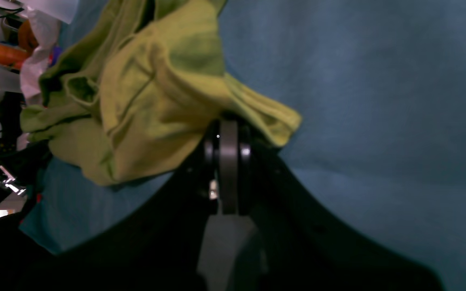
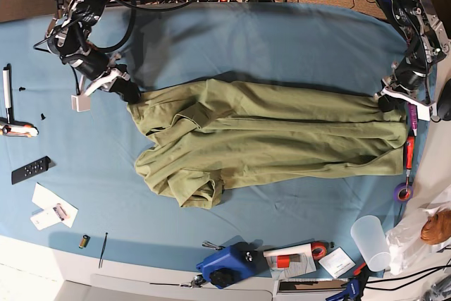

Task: Layout the t-shirt on the table in an organized manner, then fold the t-shirt properly
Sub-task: 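Lower both grippers and grasp the olive shirt's two ends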

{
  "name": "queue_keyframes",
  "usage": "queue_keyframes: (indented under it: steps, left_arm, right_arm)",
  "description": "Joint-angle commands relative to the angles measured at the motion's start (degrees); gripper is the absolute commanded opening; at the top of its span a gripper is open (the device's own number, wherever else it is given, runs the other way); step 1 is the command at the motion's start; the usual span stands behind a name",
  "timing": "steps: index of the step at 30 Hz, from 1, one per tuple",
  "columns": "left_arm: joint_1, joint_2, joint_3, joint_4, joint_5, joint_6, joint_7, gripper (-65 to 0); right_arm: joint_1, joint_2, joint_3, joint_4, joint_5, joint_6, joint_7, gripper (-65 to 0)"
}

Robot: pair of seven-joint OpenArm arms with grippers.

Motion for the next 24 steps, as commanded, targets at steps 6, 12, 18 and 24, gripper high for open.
queue_keyframes:
  steps: [6,12,18,24]
  left_arm:
    - [1.4,-0.1,-0.3,1.1,-1.0,-1.3,8.3,-65.0]
    - [2.7,-0.2,-4.4,2.8,-3.0,-2.2,9.4,-65.0]
    - [2.7,-0.1,-5.0,2.8,-5.5,-3.1,9.8,-65.0]
    - [2.7,-0.1,-5.0,2.8,-5.5,-3.1,9.8,-65.0]
  right_arm:
    - [0.6,2.4,2.4,1.0,1.9,0.5,1.3,-65.0]
    - [0.6,3.3,3.9,1.1,3.4,0.5,1.0,-65.0]
    - [0.6,3.3,3.7,1.1,6.7,0.5,-2.9,-65.0]
    - [0.6,6.4,3.7,1.1,17.1,0.5,-8.4,-43.5]
